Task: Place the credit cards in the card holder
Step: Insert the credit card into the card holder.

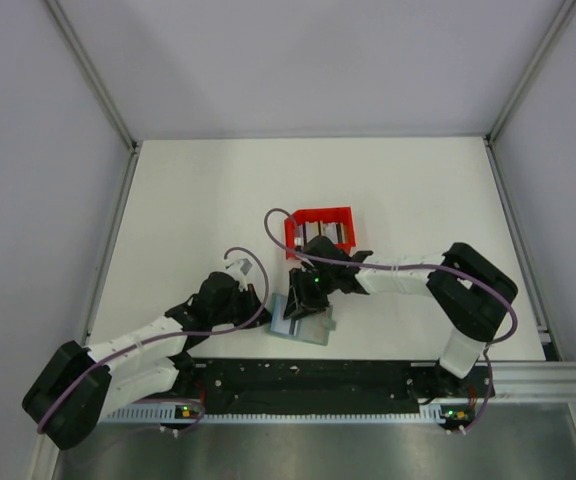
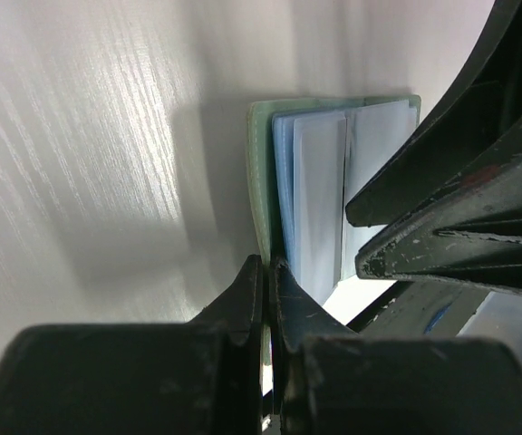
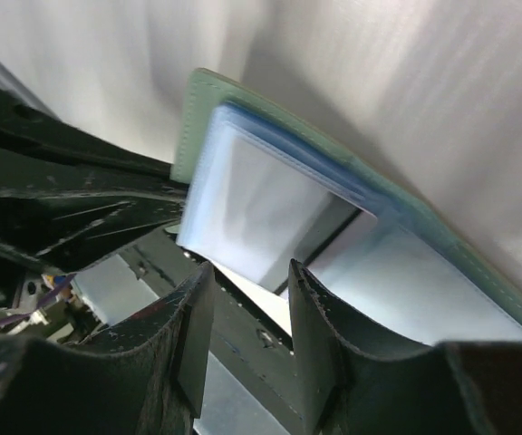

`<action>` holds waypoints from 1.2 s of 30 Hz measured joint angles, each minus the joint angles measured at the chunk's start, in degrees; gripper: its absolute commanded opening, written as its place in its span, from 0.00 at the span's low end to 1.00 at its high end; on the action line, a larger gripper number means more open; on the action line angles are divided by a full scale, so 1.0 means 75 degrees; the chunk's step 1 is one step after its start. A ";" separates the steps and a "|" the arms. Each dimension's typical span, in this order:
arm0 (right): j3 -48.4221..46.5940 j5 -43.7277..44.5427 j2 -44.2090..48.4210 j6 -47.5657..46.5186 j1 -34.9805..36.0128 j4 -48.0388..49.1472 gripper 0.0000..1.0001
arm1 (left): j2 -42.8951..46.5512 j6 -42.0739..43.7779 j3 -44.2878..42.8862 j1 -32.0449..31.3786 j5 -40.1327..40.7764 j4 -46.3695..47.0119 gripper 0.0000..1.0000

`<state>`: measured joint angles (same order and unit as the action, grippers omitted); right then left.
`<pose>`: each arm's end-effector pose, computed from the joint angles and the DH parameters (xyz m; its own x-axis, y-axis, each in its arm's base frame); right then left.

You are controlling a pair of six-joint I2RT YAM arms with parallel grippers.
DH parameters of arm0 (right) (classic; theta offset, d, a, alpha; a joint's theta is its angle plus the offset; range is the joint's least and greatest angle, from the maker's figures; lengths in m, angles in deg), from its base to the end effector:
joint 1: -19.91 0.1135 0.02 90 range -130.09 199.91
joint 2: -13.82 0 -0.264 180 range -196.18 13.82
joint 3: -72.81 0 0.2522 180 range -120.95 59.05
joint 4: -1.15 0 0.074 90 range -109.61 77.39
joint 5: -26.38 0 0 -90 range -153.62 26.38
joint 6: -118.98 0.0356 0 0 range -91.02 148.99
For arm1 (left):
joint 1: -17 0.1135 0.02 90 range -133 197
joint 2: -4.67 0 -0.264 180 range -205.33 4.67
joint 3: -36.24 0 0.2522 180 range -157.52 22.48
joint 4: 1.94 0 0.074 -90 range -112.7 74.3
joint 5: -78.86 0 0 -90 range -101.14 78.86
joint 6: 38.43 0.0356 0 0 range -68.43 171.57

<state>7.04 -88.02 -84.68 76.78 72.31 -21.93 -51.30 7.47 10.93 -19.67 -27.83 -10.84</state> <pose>0.1903 0.2712 0.1502 -0.9785 -0.1648 -0.1243 -0.2059 0.7352 0.6458 0.1323 -0.1112 0.1348 -0.8885 -0.1695 -0.4264 0.1828 0.7215 -0.6679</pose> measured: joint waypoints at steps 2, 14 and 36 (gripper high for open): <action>-0.0047 -0.0114 -0.0003 0.0058 0.0000 0.0152 0.38 | 0.0000 -0.0020 0.0000 -0.0006 0.0000 0.0006 0.00; -0.0157 0.0571 0.0335 0.0108 0.0012 -0.0096 0.39 | 0.0134 -0.0052 0.0000 -0.0015 0.0020 0.0026 0.00; 0.0265 0.0000 -0.0192 0.0434 -0.0006 0.0565 0.41 | 0.0149 -0.0047 0.0000 -0.0020 0.0093 0.0012 0.00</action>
<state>9.03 -88.02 -86.12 80.03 72.27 -17.69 -50.18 7.12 10.93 -19.82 -27.13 -10.75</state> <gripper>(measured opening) 0.413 0.015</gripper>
